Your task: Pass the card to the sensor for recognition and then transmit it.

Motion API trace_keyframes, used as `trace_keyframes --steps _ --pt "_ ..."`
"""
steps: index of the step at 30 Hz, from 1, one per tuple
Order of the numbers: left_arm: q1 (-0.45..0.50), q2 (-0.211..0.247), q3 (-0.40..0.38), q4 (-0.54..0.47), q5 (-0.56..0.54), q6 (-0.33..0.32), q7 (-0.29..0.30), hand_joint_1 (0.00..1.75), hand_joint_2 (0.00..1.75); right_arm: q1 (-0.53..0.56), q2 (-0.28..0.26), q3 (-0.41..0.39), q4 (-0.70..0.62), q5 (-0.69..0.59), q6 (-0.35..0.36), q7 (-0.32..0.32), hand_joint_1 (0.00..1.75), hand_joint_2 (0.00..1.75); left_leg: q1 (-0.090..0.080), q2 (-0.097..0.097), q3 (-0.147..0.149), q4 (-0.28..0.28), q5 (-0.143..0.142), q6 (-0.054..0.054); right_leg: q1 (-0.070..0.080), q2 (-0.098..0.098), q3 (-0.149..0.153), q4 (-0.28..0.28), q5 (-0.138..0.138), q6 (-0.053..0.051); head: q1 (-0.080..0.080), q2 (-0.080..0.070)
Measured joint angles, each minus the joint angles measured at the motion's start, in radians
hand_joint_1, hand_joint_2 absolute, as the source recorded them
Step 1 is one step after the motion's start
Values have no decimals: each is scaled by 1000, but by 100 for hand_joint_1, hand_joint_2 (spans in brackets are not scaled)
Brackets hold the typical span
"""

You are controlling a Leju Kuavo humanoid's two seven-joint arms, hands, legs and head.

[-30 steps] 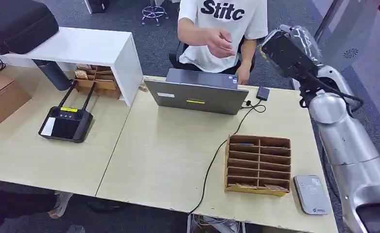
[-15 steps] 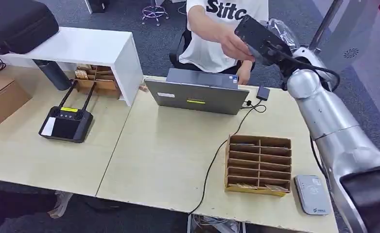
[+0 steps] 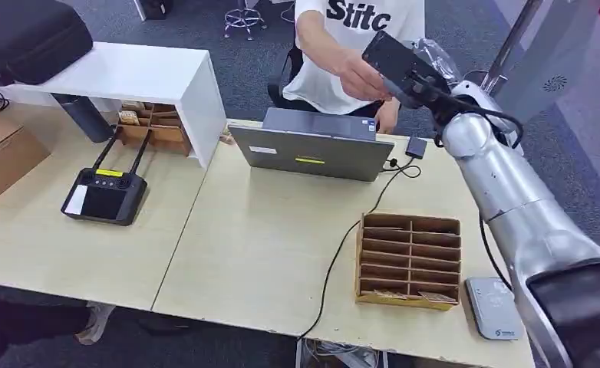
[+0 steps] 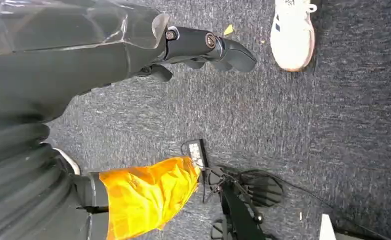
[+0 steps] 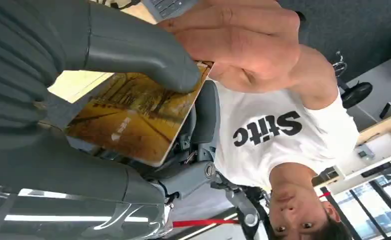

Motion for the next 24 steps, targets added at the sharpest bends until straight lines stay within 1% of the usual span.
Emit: trace_keyframes --steps 4,7,9,12,15,18,20,24 --pt "-9 -1 10 16 -15 0 -4 0 175 3 5 0 0 -15 0 -8 0 175 0 0 0 0 0 0 0 0 0 0 0 0 0 0" --pt "-9 -6 23 17 -30 -15 2 0 175 12 10 -4 -6 -33 -7 -19 0 175 0 0 0 0 0 0 0 0 0 0 0 0 0 0" --pt "-7 -16 32 14 -42 -31 21 0 175 26 10 -12 -20 -44 -19 -28 0 175 0 0 0 0 0 0 0 0 0 0 0 0 0 0" --pt "1 -41 58 -22 -63 -70 49 0 175 55 8 -24 -59 -54 -42 -37 0 175 0 1 1 0 0 0 0 1 -1 0 0 0 0 0" --pt "8 -77 94 -75 -84 -111 70 0 175 94 -4 -45 -123 -69 -68 -54 0 175 0 0 0 0 0 0 0 0 -1 -1 0 0 0 0" --pt "9 -105 127 -115 -113 -136 71 0 175 139 -22 -69 -193 -87 -100 -73 0 175 0 0 0 1 0 0 0 0 -1 -1 0 0 0 0" --pt "9 -120 150 -139 -129 -147 66 0 175 180 -38 -97 -261 -105 -130 -91 0 175 0 0 0 1 0 0 0 0 -1 -1 0 0 0 0" --pt "11 -137 176 -163 -125 -143 61 0 175 266 -73 -153 -401 -132 -163 -128 0 175 0 0 0 1 -1 1 0 0 -1 -1 0 0 0 0"
